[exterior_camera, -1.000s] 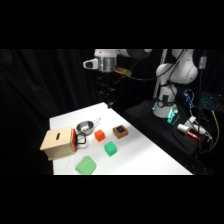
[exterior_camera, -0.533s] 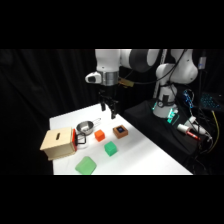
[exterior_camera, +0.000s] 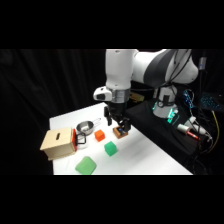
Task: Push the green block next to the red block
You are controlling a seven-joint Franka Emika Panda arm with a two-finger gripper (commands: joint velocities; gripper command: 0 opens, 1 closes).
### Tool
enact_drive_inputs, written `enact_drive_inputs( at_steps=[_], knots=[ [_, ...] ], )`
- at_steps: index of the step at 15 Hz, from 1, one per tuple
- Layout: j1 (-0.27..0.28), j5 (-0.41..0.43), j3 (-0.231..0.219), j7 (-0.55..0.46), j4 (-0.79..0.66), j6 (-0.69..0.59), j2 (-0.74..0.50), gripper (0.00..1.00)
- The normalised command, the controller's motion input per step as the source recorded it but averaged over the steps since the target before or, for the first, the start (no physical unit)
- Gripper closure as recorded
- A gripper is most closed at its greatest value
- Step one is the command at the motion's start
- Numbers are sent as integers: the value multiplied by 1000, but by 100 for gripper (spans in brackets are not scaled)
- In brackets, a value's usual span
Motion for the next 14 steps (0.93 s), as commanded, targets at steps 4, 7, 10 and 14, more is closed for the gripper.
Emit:
enact_drive_inputs(
  at_steps=[4, 7, 10, 14],
  knots=[
    [131, -367, -49, 466, 155, 325, 297, 0],
    [157, -208, -111, 334, 203, 249, 375, 0],
    [175, -62, -121, 202, 227, 192, 388, 0],
    [161, 78, -110, 84, 230, 152, 354, 0]
  ],
)
